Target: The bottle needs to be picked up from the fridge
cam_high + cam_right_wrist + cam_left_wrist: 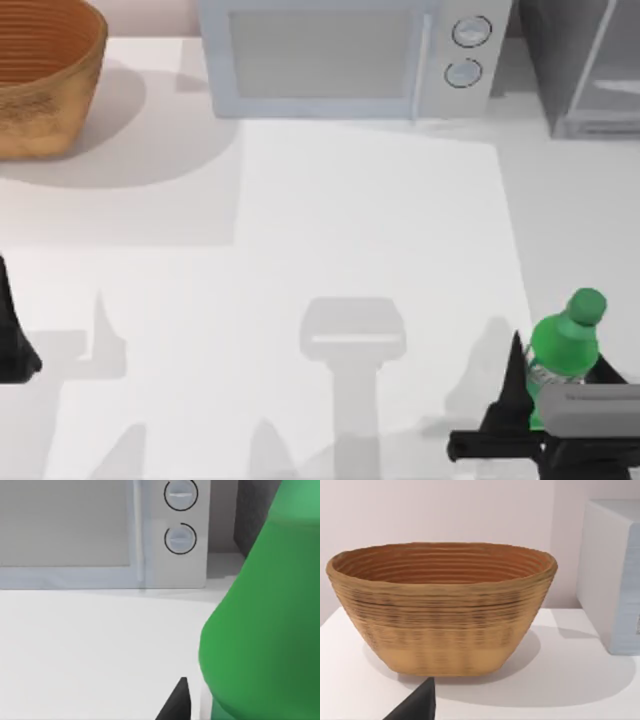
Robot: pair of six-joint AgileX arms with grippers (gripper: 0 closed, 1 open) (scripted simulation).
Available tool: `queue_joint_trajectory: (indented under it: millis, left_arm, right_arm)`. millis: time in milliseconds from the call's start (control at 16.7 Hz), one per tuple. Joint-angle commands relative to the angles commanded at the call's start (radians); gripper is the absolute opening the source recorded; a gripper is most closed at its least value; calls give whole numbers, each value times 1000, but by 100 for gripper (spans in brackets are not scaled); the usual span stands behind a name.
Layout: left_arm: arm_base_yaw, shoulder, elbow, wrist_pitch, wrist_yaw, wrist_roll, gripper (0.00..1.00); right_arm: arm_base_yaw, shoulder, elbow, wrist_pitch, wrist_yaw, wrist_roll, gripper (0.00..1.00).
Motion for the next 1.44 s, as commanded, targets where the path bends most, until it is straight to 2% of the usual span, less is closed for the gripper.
queue_joint_trajectory:
  millis: [300,1080,1440]
  left_arm:
    - [0,0,0,0,0,0,100]
    - [0,0,0,0,0,0,100]
    - [0,0,0,0,0,0,100]
  right_arm:
    - [-3,2,-2,8,-2,-7,0]
    - [-3,2,-2,8,-2,-7,98]
    - [-3,2,-2,8,-2,-7,100]
